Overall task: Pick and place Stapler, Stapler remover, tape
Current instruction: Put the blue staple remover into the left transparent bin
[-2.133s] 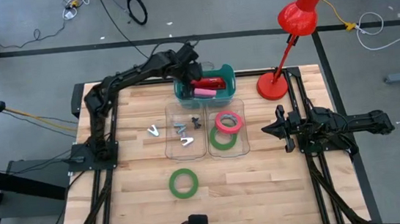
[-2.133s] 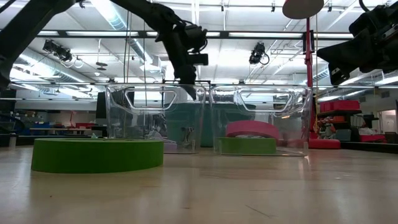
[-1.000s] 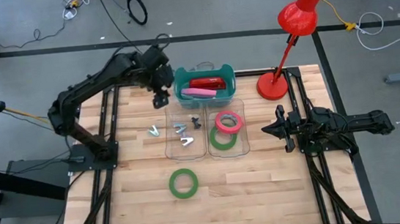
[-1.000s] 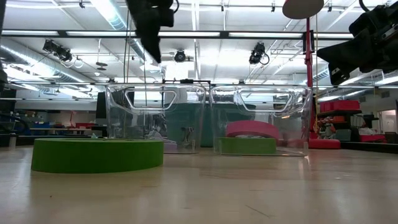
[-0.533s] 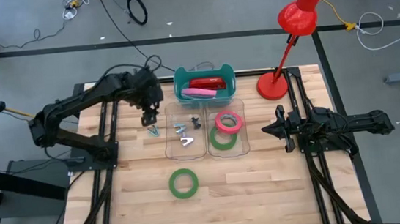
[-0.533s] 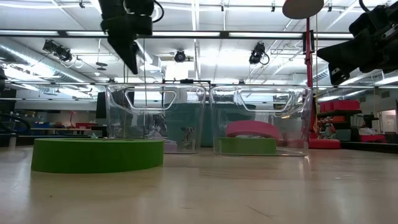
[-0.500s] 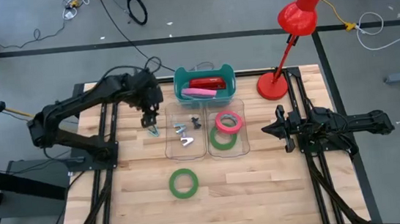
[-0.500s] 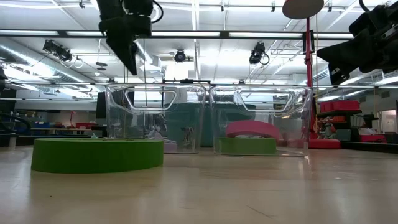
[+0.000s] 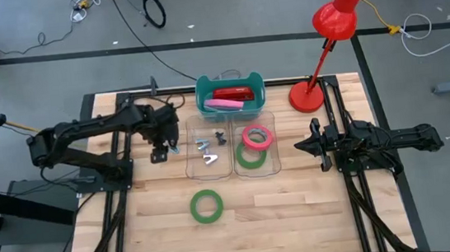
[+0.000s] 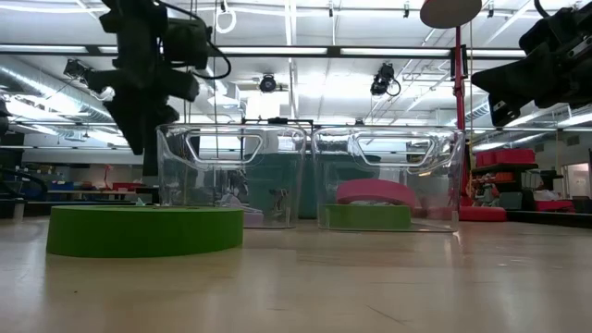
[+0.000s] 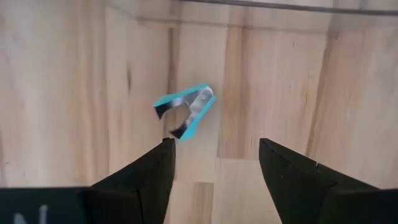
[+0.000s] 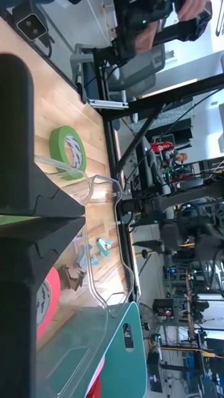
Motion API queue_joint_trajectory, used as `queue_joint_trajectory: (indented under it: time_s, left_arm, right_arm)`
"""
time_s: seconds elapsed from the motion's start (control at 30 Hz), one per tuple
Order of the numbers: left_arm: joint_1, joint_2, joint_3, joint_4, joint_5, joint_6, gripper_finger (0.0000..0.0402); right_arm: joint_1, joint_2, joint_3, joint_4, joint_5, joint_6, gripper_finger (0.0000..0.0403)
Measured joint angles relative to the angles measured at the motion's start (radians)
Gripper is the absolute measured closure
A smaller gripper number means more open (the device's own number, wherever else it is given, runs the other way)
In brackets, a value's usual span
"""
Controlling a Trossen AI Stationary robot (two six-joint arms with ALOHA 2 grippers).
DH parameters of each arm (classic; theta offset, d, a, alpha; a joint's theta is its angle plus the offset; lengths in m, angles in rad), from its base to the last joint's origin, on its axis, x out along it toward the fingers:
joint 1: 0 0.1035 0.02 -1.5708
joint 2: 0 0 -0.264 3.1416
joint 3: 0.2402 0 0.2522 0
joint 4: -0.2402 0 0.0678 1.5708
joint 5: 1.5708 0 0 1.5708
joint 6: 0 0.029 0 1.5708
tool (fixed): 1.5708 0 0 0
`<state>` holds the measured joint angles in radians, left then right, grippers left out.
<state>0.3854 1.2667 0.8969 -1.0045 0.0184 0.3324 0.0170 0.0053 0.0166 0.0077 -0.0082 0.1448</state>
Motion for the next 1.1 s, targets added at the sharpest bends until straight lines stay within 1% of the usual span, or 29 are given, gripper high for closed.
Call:
queue_joint_trajectory:
  time_s: [0.2,0.43,0.57,0.67,0.8,0.93,1.1]
  left_arm:
    - [-0.029,0.0,-0.055,0.073,-0.007,0.07,0.0188]
    - [-0.05,0.0,-0.122,0.129,-0.01,0.24,0.0215]
    - [-0.062,0.001,-0.156,0.136,-0.069,0.376,0.0226]
    - [-0.065,0.001,-0.172,0.146,-0.12,0.442,0.0233]
    - [-0.065,0.001,-0.183,0.191,-0.156,0.442,0.0242]
    - [-0.065,0.003,-0.185,0.207,-0.144,0.445,0.0252]
    - [-0.065,0.003,-0.185,0.232,-0.127,0.492,0.0267]
  right_arm:
    - [0.0,0.0,0.0,0.0,0.0,0.0,0.0396]
    - [0.0,0.0,0.0,0.0,0.0,0.0,0.0396]
    - [0.0,0.0,0.0,0.0,0.0,0.0,0.0396]
    - [0.0,0.0,0.0,0.0,0.0,0.0,0.0396]
    - [0.0,0.0,0.0,0.0,0.0,0.0,0.0396]
    - [0.0,0.0,0.0,0.0,0.0,0.0,0.0396]
    - [0.0,0.0,0.0,0.0,0.0,0.0,0.0396]
